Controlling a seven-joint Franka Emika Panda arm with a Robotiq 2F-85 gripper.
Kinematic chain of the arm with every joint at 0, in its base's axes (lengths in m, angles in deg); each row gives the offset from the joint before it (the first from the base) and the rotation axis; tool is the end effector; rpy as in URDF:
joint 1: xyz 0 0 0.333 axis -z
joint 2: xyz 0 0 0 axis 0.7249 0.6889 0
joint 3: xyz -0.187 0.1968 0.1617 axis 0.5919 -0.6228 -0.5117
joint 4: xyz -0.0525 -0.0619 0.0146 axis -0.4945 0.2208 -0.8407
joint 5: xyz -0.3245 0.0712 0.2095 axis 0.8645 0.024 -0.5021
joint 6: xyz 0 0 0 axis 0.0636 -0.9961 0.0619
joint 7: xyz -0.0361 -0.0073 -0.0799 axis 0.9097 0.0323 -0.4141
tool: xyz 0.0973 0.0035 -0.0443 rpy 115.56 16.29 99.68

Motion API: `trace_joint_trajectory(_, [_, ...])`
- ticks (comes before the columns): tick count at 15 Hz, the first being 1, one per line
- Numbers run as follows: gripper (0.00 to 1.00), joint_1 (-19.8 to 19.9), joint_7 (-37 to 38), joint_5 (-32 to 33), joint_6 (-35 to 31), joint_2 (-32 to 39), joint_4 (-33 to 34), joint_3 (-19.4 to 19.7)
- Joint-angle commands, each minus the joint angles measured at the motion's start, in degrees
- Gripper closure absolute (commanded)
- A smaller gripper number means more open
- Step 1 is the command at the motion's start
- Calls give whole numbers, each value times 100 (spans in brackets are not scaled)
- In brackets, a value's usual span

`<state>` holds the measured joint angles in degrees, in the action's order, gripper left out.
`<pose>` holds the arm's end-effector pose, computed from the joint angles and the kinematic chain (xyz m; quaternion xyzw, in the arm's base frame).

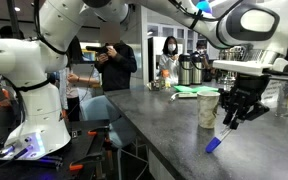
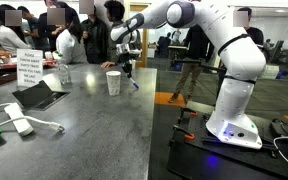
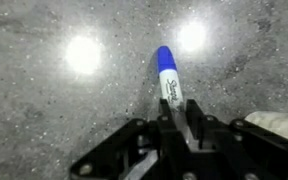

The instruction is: Pick the marker from the cup and put it on the table

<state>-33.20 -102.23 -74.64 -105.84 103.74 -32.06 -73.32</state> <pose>0.6807 -0.2040 0.2679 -0.9858 -0.0719 0.1442 0.0462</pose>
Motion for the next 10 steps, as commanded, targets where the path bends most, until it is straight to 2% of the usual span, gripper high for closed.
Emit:
trace_joint_trajectory(1, [94,3,544,219,632,335,465,20])
trace_joint_trajectory(2, [94,-17,654,289,696,380,489,40])
trace_joint_trajectory(3, [52,-14,750,309,692,402,489,31])
trace_joint_trajectory(5, [45,28,834,244,445,277,328,-21])
trace_joint_trajectory(10, [7,126,640,43,-43,-420,-159,-143])
